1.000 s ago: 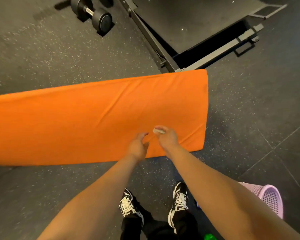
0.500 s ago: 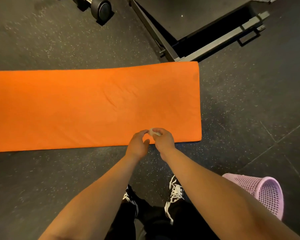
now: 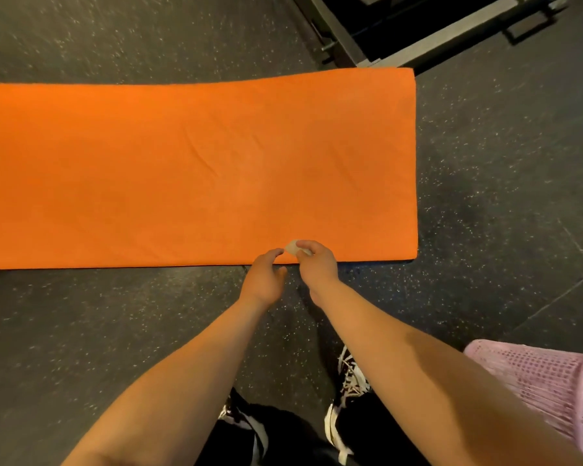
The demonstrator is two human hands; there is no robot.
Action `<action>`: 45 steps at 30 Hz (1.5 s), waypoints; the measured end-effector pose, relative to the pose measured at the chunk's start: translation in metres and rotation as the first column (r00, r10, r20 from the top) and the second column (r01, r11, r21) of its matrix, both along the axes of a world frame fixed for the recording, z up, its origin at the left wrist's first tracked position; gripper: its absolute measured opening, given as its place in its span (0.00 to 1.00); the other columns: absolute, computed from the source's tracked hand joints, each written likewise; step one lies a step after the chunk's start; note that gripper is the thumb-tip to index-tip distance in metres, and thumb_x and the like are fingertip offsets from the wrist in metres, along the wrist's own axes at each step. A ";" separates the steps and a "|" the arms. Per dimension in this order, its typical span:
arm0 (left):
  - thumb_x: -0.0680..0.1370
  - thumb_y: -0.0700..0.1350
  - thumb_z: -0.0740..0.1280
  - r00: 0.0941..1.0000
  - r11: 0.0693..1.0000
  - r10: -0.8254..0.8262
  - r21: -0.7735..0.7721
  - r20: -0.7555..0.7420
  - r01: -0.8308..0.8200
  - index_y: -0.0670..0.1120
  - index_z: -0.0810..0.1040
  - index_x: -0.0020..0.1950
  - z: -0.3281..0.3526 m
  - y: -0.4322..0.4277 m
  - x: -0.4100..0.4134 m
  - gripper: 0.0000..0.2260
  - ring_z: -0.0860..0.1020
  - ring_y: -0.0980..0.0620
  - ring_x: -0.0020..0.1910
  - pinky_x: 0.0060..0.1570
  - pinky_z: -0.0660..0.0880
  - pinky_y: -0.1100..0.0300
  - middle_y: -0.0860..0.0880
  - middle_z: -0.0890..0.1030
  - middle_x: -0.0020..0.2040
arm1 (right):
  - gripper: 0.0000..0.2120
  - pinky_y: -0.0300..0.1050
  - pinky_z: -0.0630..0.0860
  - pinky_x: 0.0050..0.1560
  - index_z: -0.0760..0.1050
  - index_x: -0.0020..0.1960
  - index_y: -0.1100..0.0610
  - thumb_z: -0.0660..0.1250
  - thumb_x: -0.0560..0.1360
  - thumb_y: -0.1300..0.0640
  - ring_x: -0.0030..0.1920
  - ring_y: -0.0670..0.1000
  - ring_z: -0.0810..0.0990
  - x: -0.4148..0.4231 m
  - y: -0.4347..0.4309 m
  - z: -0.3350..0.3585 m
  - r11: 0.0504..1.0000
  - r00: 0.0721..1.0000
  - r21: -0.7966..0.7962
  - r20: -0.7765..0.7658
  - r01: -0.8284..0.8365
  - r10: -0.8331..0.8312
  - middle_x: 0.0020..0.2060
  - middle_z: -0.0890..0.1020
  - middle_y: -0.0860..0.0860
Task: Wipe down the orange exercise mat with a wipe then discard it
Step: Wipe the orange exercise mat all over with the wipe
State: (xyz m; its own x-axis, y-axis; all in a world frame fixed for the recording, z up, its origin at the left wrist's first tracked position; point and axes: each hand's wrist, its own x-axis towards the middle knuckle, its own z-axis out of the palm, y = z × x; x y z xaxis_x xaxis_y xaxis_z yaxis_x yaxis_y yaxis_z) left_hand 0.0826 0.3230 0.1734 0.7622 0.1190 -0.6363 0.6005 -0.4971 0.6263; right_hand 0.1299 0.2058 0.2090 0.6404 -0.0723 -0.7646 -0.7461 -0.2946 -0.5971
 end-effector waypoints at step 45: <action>0.81 0.52 0.68 0.929 0.881 -0.237 0.466 0.284 0.083 0.51 0.83 0.52 -0.128 -0.042 -0.111 0.07 0.76 0.49 0.54 0.46 0.74 0.54 0.53 0.75 0.46 | 0.13 0.38 0.62 0.63 0.79 0.64 0.55 0.60 0.84 0.59 0.67 0.53 0.68 -0.117 -0.105 -0.185 0.900 0.795 -0.381 0.467 -0.214 0.386 0.59 0.71 0.48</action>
State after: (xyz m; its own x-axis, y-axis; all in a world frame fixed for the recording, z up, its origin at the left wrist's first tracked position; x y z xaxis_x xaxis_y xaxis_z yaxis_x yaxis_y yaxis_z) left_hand -0.0282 0.2806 0.0457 0.9474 0.1842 -0.2618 0.2909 -0.8367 0.4639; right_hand 0.0126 0.1009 0.0239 0.9587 0.0274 -0.2831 -0.1913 -0.6745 -0.7130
